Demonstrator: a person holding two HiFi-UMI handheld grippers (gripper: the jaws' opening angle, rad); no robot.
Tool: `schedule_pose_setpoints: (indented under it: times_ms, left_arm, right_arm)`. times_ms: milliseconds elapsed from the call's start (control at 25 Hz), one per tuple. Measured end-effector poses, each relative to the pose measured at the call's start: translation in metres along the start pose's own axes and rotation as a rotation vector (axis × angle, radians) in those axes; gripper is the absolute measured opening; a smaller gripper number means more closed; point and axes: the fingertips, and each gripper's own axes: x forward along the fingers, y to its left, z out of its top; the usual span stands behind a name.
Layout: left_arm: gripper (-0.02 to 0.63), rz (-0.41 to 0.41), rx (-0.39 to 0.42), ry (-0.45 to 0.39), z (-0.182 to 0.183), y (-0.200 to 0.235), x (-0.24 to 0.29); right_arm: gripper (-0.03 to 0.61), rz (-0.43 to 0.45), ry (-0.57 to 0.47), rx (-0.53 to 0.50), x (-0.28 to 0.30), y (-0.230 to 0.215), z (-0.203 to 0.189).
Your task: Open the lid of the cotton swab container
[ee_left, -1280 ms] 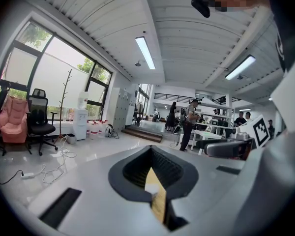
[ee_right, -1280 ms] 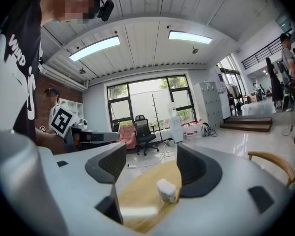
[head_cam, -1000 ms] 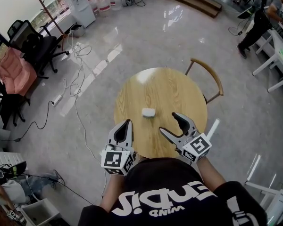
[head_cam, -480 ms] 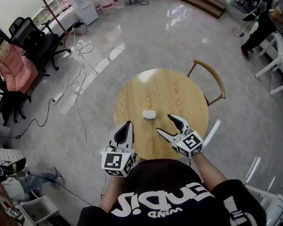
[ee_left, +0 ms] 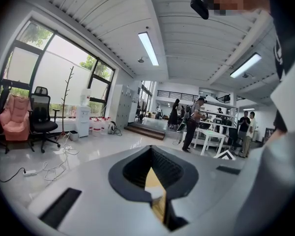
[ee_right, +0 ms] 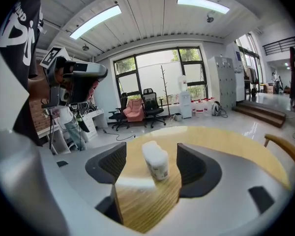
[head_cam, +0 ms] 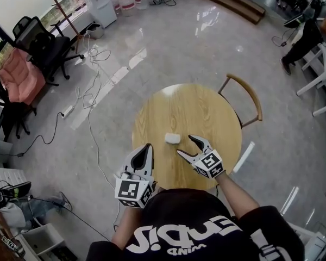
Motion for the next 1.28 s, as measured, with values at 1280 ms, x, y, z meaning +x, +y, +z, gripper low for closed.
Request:
schedule_pose_setpoints:
  times_ms: [1280]
  left_arm:
    - [0.007, 0.083, -0.088, 0.041, -0.013, 0.037, -0.004]
  right_arm:
    - [0.302, 0.056, 0.241, 0.005, 0.084, -0.018, -0.072]
